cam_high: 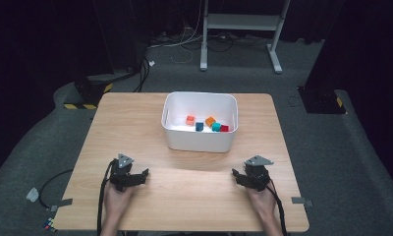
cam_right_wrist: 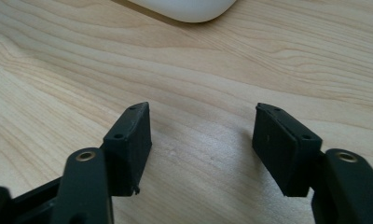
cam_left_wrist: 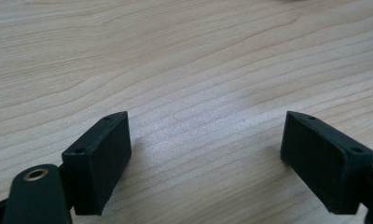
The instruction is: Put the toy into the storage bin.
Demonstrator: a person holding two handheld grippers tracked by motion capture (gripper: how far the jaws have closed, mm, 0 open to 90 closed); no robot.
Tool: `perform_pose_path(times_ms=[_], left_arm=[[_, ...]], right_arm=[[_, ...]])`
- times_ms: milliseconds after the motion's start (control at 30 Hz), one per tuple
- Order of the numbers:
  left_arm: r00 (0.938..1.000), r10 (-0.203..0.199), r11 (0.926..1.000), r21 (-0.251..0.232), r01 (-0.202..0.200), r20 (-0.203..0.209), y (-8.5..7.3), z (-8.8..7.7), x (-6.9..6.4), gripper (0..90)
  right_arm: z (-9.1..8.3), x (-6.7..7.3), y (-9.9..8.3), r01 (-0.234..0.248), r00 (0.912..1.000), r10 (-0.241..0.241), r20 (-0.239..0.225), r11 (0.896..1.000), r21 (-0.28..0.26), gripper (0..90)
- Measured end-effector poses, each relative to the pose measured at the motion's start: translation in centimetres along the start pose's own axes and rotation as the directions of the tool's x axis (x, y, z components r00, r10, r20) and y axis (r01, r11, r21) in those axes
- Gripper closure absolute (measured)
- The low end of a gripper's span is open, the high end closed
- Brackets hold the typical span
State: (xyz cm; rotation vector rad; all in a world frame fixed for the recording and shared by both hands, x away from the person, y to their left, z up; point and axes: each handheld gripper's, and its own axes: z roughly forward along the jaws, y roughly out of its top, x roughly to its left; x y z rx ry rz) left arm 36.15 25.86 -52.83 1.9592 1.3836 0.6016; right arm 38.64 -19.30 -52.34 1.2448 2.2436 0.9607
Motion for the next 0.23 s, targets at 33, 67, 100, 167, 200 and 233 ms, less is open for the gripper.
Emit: perform_pose_path(times_ms=[33, 67, 100, 167, 200, 233], left_arm=[[1.0000, 0.000, 1.0000, 0.000, 0.000, 0.000, 0.00, 0.00, 0.00, 16.2], [1.0000, 0.000, 1.0000, 0.000, 0.000, 0.000, 0.00, 0.00, 0.00, 16.2], [1.0000, -0.001, 1.0000, 0.000, 0.001, 0.000, 0.00, 0.00, 0.00, 16.2], [1.0000, -0.004, 1.0000, -0.002, 0.004, 0.000, -0.01, 0.01, -0.02, 16.2], [0.9999, -0.010, 0.9999, -0.003, 0.010, 0.000, 0.01, 0.04, -0.03, 16.4], [0.9999, -0.010, 0.9999, -0.003, 0.010, 0.000, 0.01, 0.04, -0.03, 16.4]], right_arm=[[0.02, -0.01, 0.01, 0.003, 1.0000, -0.003, -0.005, 1.000, 0.001, 34.7], [0.03, -0.01, 0.02, 0.007, 1.0000, -0.007, -0.007, 1.000, 0.003, 34.6], [0.03, -0.01, 0.02, 0.006, 1.0000, -0.006, -0.006, 1.000, 0.003, 34.5], [0.03, -0.01, 0.02, 0.007, 1.0000, -0.007, -0.007, 1.000, 0.003, 34.5], [0.03, -0.01, 0.02, 0.007, 1.0000, -0.007, -0.007, 1.000, 0.003, 34.5], [0.03, -0.01, 0.02, 0.007, 1.0000, -0.007, -0.007, 1.000, 0.003, 34.5]])
